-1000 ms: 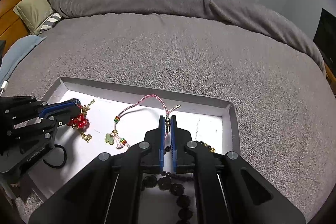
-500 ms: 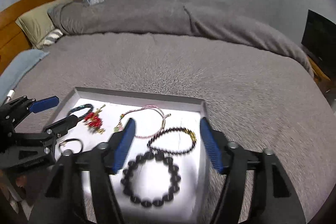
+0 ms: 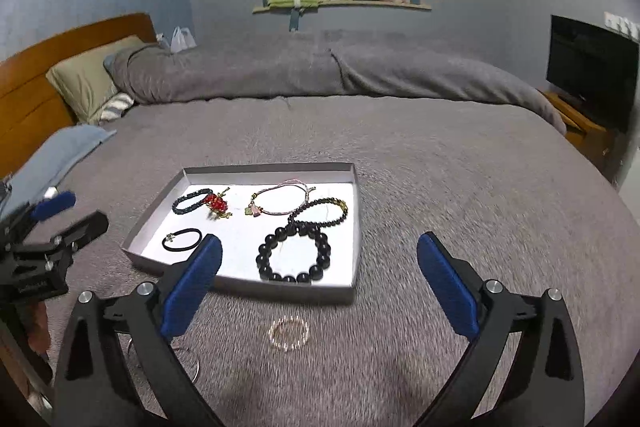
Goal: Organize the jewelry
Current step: 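Withdraw both open tools from the tray toward the hoops and pearl brooch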
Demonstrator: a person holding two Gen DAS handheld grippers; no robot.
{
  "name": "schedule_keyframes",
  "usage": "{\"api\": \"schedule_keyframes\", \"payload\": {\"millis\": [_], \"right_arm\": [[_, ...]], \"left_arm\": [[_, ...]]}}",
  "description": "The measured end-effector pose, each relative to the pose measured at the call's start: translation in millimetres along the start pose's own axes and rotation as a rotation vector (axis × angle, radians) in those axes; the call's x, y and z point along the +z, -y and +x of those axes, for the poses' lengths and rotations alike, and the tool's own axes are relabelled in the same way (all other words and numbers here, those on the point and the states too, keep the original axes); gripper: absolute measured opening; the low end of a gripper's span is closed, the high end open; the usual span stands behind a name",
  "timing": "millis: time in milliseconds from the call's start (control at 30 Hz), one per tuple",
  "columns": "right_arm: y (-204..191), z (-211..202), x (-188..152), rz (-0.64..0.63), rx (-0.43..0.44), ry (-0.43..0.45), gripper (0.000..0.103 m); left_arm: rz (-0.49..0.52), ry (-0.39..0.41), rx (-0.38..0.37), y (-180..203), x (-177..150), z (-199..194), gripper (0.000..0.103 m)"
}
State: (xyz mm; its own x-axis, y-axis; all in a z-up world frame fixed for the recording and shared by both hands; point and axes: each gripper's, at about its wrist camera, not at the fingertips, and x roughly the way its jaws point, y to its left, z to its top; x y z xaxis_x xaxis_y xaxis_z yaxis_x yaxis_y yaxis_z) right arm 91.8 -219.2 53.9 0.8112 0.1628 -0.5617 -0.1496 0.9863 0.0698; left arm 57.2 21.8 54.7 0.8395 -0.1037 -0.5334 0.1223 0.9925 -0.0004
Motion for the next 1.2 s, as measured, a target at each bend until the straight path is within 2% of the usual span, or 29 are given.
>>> {"api": "schedule_keyframes", "payload": {"millis": [400,600,767,933,1100,1200], "right_arm": [[6.7,0.5,-38.9,0.05,-0.025,-0.003,0.097],[-1.3,15.3,-51.3,-0.003,-0.029,-0.009,0.097],[-8.4,24.8,-58.3,-0.047,-0.024,-0.02,0.097],[-10.4,31.6,-62.1,-0.06,-0.012,-0.034,0.097],[-9.9,36.4,-66.3,-0.05,0.021,-0.06,0.097],[-8.4,38.0,-69.6,-0.058,0.033,-0.076,0.097]], "left_arm": [[-0.025,-0.031,0.033,0.1,-42.2,-4.8,0.095],[-0.005,-0.05,0.023,-4.0,-54.4,4.3,0.095],[0.054,-0.069,0.021,-10.2,-63.5,1.1,0.095],[0.031,-0.122,-0.056,-17.8,-76.3,1.1,0.095],[0.078,-0.174,-0.129,-6.2,-89.0,6.4,0.095],[0.127,-0.194,-0.148,0.1,-95.9,6.9,0.091]]}}
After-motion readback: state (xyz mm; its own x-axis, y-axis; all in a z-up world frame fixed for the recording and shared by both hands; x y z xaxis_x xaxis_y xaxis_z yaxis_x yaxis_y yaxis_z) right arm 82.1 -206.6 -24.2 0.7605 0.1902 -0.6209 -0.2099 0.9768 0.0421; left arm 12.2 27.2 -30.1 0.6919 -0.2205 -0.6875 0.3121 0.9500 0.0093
